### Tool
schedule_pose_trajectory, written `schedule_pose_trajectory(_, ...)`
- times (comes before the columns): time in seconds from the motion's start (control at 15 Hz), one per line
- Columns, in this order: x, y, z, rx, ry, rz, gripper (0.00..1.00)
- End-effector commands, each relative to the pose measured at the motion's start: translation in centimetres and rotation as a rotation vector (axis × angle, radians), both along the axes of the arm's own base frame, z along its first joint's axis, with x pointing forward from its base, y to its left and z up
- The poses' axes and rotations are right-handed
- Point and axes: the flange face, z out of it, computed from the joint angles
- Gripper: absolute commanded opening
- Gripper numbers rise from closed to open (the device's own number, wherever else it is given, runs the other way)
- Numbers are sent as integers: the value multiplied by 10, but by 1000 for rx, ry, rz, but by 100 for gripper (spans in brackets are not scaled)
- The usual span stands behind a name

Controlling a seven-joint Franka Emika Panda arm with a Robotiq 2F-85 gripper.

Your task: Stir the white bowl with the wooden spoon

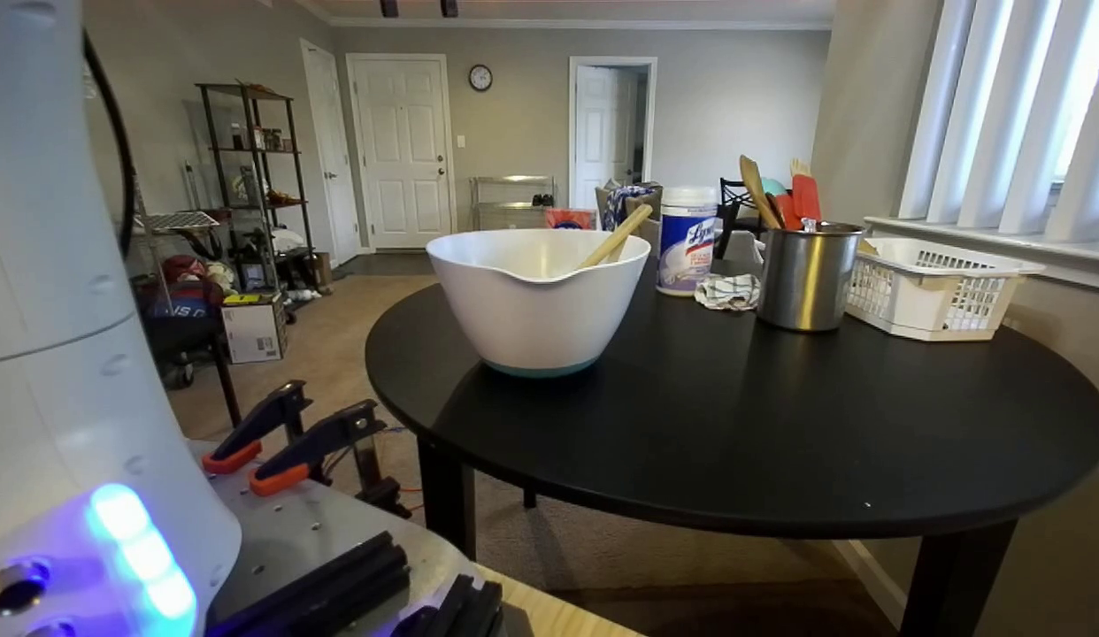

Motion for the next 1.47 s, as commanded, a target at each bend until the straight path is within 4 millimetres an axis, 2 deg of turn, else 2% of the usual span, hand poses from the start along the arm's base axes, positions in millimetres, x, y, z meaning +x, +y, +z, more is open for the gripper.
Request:
schedule_pose_trajectory(0.0,77,-5,-37,13,31,75,100)
schedule_pose_trajectory(0.13,107,-17,-61,4,75,102,100)
schedule_pose_trajectory(0.2,120,-30,-72,-9,102,73,100)
schedule_pose_trajectory(0.4,148,-57,-88,33,106,-55,100)
schedule_pose_trajectory(0.67,155,-89,-103,60,128,-221,100)
schedule_pose_trajectory(0.73,152,-89,-106,66,148,-264,100)
schedule_pose_trajectory(0.8,154,-89,-104,43,138,-191,100)
schedule_pose_trajectory(1.33,156,-92,-111,44,144,-265,100)
schedule_pose_trajectory(1.4,154,-91,-107,51,148,-239,100)
